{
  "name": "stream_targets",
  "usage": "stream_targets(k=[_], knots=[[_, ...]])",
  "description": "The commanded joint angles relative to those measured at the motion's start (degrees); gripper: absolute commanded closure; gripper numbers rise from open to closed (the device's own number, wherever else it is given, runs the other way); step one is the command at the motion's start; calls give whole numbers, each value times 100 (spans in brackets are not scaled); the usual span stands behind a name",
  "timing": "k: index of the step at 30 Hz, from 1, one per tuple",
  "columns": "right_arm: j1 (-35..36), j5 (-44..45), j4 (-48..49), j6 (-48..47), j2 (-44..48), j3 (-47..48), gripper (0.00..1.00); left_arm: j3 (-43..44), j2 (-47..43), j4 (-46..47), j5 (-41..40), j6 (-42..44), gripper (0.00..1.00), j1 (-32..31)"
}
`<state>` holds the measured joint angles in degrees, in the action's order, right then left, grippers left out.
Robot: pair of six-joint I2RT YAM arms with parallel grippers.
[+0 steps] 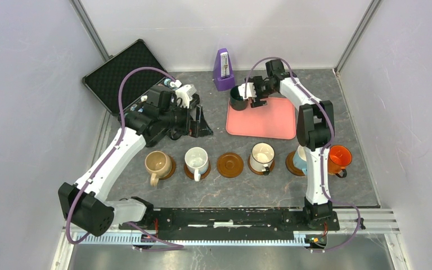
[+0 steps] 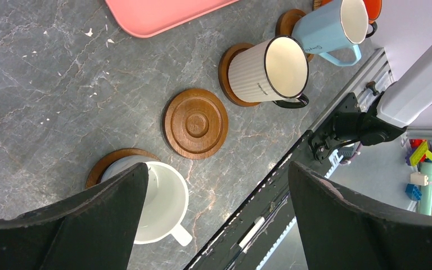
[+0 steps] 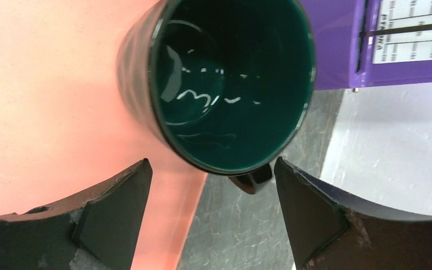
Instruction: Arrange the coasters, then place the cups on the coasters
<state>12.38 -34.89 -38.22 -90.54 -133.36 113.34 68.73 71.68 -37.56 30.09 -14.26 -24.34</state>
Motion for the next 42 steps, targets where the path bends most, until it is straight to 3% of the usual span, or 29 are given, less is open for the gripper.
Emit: stream_targets(k=[1,9,16,20,35,42], knots=[[19,-140,-199,-337,345,-259,16,231,17,266,67,169,0,43],[19,-278,-280,299,587,-343,27,177,-45,303,61,161,1,37],[27,-12,546,2302,828,-703,35,134,-95,321,-78,134,3,38],[33,148,631,2990,786,-695,41,249,-37,329,-152,177,3,52],[225,413,511,2925,646,-813,45,633,222,428,-274,257,3,82],[238,483,927,3710,667,-800,54,660,250,480,-360,274,3,119]])
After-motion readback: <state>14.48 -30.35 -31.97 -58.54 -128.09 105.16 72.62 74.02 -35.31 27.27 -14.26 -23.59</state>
